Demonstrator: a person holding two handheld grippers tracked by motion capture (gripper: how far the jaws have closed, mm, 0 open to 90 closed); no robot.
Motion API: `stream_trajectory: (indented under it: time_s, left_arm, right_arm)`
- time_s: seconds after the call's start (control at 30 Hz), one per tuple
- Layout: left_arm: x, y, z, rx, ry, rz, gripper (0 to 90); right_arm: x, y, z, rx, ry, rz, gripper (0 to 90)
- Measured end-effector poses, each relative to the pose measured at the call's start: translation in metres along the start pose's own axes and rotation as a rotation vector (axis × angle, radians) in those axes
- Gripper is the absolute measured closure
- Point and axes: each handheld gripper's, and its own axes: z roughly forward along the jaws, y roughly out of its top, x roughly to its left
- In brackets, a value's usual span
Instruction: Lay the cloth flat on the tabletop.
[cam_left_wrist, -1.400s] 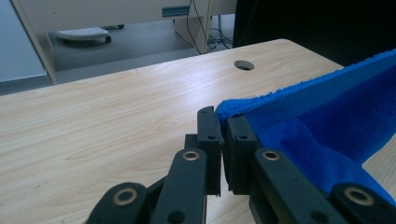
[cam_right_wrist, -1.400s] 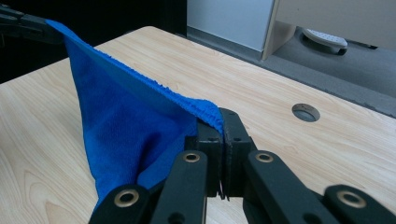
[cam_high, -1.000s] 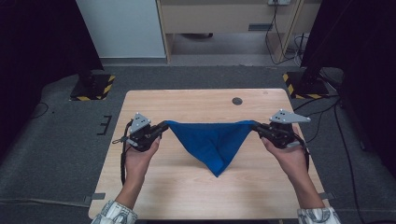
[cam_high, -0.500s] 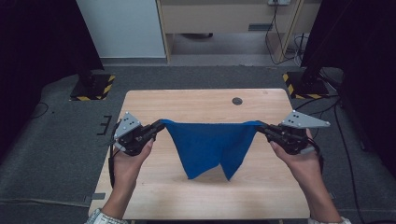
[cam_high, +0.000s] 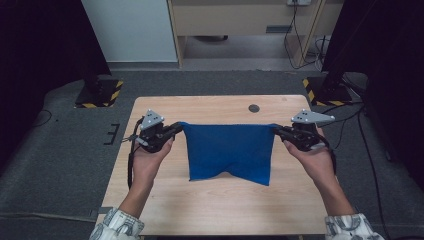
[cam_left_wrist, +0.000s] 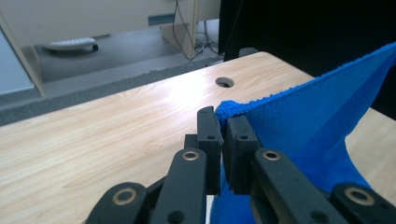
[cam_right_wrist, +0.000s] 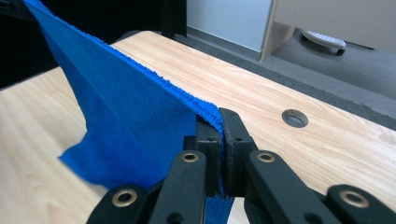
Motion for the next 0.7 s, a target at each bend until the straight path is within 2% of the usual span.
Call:
stream_trajectory:
  time_s: [0.13, 0.2, 0.7]
  left_arm:
    - [0.005, -0.003, 0.015, 0.019, 0.014, -0.014, 85.7]
    - [0.007, -0.006, 0.026, 0.037, 0.030, -0.006, 85.7]
    - [0.019, -0.018, 0.063, 0.096, 0.077, -0.017, 85.7]
  right_arm:
    - [-0.008, -0.006, 0.012, 0.002, -0.009, 0.016, 87.9]
    - [-0.014, -0.011, 0.024, 0.021, -0.019, 0.017, 88.0]
    - [-0.032, -0.028, 0.058, 0.072, -0.050, 0.031, 88.0]
